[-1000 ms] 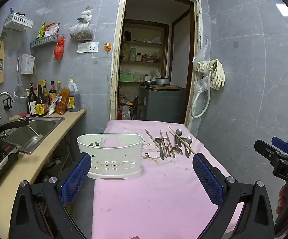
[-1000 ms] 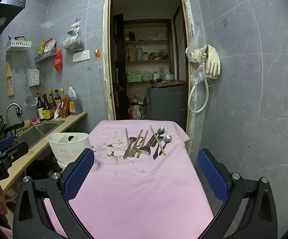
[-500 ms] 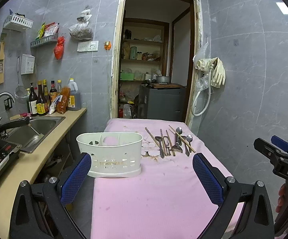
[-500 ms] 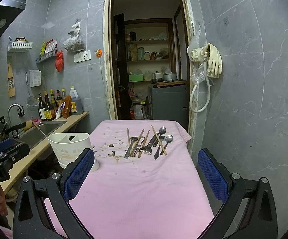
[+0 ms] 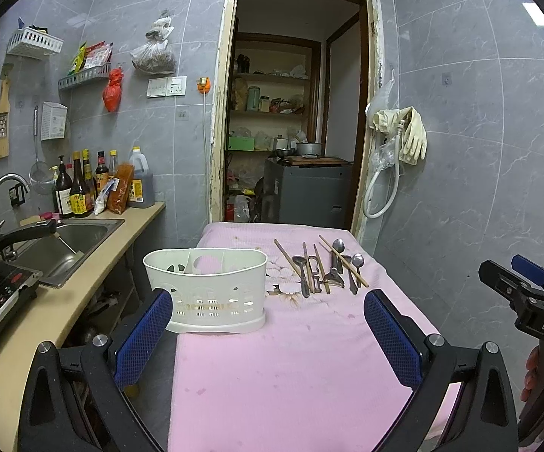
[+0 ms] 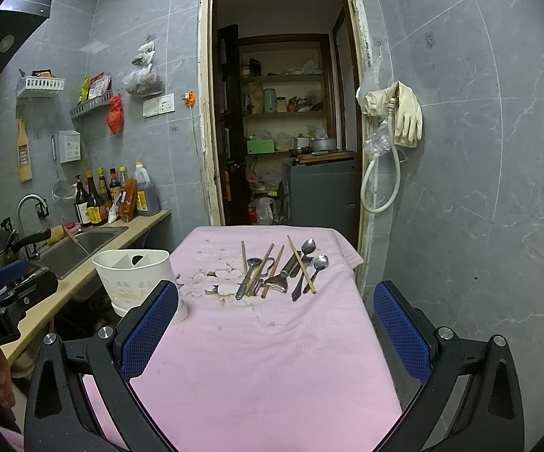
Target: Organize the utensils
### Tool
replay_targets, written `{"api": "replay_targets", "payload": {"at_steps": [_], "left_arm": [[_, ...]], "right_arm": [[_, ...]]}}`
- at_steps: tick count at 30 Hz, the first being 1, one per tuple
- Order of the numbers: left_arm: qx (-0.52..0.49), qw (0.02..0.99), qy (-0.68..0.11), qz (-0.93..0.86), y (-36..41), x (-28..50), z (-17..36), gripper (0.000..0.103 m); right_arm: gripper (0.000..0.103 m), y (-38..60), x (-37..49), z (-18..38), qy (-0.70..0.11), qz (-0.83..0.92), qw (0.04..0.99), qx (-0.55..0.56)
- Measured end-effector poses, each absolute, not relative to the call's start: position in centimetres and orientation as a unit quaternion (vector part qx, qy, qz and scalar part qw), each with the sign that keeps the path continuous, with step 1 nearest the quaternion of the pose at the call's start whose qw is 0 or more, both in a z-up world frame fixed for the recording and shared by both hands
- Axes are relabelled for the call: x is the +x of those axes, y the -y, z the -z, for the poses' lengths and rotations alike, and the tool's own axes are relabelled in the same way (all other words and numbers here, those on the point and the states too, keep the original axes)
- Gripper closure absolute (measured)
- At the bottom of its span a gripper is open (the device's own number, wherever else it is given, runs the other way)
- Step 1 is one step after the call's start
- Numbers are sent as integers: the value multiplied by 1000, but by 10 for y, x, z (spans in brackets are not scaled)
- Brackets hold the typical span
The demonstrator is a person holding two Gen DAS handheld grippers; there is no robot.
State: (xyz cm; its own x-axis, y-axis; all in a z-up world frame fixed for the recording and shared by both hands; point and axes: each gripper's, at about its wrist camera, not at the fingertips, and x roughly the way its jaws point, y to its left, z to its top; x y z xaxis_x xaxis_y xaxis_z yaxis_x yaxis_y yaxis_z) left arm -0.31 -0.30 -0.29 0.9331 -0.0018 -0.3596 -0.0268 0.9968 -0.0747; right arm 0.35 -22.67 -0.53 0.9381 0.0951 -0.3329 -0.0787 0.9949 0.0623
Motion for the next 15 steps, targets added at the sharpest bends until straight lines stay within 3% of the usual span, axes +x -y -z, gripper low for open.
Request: {"api": "replay_targets", "payload": {"at_steps": [15], "left_arm": [[-38,982,-185,-7,4,-3,3,1]], "right_arm": [[1,227,3,7,-171,-45,984,25]]}}
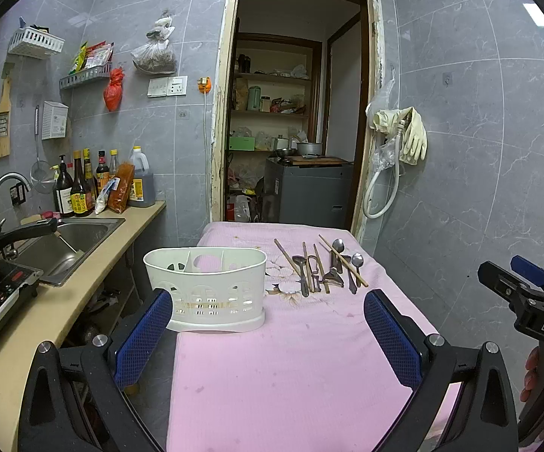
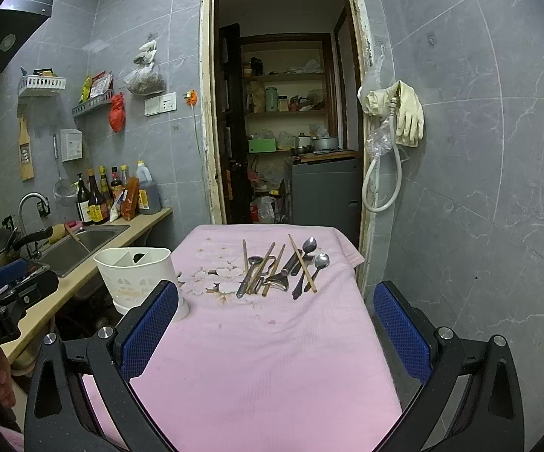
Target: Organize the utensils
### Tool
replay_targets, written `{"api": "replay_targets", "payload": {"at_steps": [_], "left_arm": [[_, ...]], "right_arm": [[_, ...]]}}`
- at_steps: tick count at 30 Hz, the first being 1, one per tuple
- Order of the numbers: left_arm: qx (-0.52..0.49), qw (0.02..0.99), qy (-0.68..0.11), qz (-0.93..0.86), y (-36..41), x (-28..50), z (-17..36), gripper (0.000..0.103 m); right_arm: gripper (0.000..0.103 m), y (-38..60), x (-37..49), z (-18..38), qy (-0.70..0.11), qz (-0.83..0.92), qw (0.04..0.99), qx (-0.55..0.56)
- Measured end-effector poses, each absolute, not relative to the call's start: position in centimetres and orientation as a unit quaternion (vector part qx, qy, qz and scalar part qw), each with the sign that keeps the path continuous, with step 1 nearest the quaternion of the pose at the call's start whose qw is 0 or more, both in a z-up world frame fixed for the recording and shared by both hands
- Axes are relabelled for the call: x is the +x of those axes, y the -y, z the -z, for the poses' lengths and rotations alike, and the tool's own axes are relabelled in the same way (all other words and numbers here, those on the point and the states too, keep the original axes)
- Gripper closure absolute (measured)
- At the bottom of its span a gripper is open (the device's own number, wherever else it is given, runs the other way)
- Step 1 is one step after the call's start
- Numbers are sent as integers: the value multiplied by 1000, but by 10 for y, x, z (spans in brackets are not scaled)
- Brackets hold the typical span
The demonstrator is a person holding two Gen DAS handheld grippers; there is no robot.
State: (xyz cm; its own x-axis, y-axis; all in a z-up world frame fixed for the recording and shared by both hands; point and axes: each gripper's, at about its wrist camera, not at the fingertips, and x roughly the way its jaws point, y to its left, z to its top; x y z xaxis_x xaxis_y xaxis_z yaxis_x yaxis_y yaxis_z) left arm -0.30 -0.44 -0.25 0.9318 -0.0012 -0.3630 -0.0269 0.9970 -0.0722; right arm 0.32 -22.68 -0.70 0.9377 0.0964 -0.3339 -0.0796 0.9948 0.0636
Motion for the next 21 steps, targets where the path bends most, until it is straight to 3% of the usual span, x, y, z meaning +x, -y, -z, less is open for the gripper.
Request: {"api": "replay_targets", "payload": {"at_steps": [21], "left_arm": [[-38,982,-185,-7,5,-2,2,1]], "right_arm": [[1,228,4,6,-171,-45,984,25]]}}
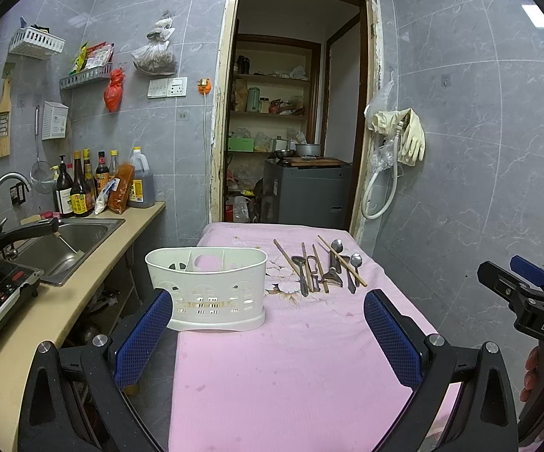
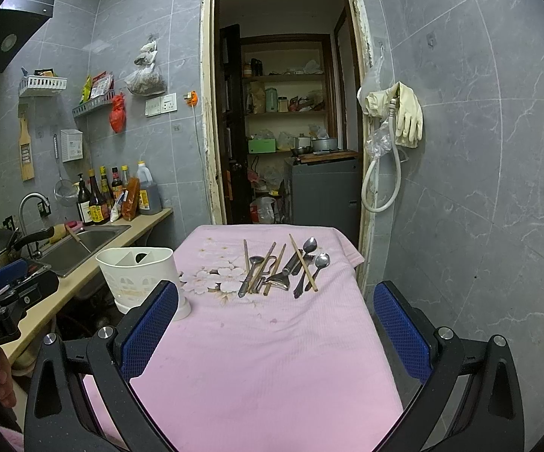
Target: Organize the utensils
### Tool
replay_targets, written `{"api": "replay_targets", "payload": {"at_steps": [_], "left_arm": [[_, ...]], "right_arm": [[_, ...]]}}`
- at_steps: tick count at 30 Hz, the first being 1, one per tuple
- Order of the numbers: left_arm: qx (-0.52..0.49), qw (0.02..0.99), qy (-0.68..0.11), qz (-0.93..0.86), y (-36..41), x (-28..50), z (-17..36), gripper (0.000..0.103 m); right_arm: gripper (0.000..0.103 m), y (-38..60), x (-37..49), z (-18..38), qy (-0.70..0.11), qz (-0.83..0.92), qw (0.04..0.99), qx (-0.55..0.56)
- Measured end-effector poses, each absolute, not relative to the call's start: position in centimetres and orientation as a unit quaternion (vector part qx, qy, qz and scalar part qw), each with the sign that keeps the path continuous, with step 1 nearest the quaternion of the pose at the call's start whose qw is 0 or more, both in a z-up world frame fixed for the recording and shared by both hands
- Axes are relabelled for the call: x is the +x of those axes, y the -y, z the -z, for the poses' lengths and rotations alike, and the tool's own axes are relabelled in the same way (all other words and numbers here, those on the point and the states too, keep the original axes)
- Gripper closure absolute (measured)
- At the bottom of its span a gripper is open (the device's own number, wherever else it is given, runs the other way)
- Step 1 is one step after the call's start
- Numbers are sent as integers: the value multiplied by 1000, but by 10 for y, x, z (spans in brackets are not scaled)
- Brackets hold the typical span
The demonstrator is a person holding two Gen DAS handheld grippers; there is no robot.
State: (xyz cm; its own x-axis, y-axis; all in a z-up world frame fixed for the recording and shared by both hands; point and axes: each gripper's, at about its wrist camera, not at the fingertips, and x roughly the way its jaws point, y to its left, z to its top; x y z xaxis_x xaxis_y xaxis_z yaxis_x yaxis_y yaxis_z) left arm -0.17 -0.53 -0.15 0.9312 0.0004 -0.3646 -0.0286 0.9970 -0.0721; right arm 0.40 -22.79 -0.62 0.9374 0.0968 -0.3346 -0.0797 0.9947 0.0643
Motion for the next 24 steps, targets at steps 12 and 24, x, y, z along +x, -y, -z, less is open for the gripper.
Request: {"api": "replay_targets", "payload": {"at_steps": [12,24], "left_arm": [[-39,982,-186,-5,6,-3,6,1],[-45,980,-193,8,5,-2,6,1]], "right_arm": [[1,227,4,8,-171,-44,984,24],[1,226,-1,11,-176,-33,983,25]]}}
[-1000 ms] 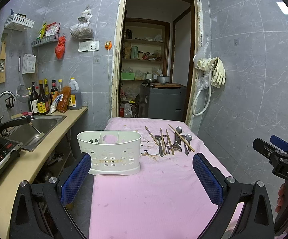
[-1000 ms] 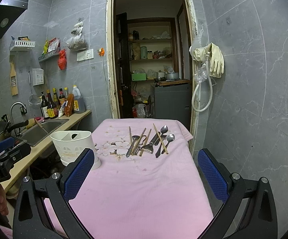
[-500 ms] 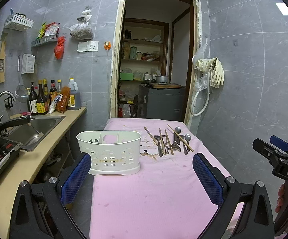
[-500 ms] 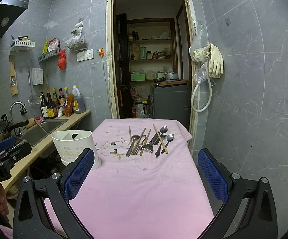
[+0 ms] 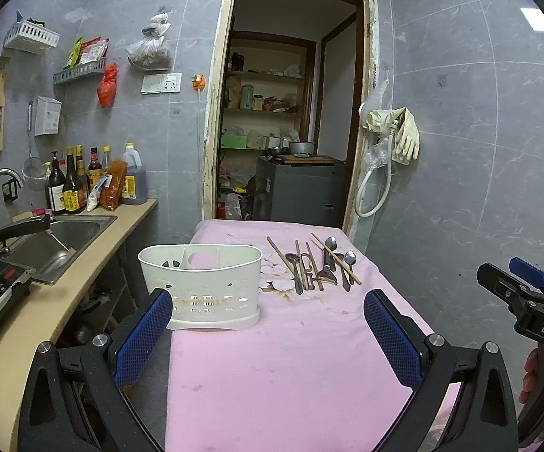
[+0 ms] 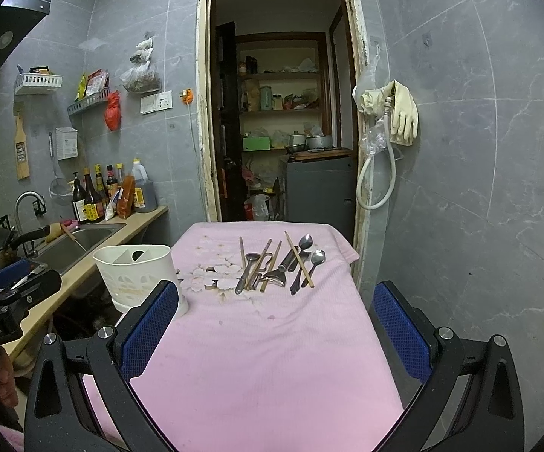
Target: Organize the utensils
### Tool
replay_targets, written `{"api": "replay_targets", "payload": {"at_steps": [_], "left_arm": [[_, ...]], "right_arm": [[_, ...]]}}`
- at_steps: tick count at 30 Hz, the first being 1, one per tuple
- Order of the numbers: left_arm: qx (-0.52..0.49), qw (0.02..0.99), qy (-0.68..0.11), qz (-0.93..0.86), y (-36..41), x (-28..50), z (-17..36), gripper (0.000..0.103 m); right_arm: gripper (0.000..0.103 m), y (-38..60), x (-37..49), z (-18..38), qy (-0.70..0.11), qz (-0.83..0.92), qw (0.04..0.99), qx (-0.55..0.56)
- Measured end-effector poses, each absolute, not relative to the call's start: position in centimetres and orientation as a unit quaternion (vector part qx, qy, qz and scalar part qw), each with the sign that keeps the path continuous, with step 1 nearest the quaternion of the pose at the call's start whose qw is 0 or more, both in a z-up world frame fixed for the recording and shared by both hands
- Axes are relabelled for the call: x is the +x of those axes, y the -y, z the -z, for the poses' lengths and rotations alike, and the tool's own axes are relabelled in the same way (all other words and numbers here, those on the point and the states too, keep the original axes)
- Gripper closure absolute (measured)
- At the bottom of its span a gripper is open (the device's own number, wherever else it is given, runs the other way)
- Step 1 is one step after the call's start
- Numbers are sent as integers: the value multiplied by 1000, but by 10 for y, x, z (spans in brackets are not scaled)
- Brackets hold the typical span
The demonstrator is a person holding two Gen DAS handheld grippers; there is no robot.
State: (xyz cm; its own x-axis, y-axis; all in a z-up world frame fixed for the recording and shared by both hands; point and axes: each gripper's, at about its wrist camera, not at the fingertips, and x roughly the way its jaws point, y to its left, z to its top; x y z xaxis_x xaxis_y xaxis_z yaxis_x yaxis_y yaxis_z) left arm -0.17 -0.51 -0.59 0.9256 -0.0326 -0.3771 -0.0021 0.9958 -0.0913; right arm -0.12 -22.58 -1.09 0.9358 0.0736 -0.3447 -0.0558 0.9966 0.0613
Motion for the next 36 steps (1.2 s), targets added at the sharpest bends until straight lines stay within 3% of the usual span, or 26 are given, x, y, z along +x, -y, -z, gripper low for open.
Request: {"api": "replay_targets", "payload": {"at_steps": [21,36], "left_arm": [[-42,985,-150,70,28,65,-23,1],[-42,985,-149,73,70,177,-23,1]], "right_arm": [[1,253,37,-38,-131,7,991,29],[1,297,156,-52,-129,-2,991,21]]}}
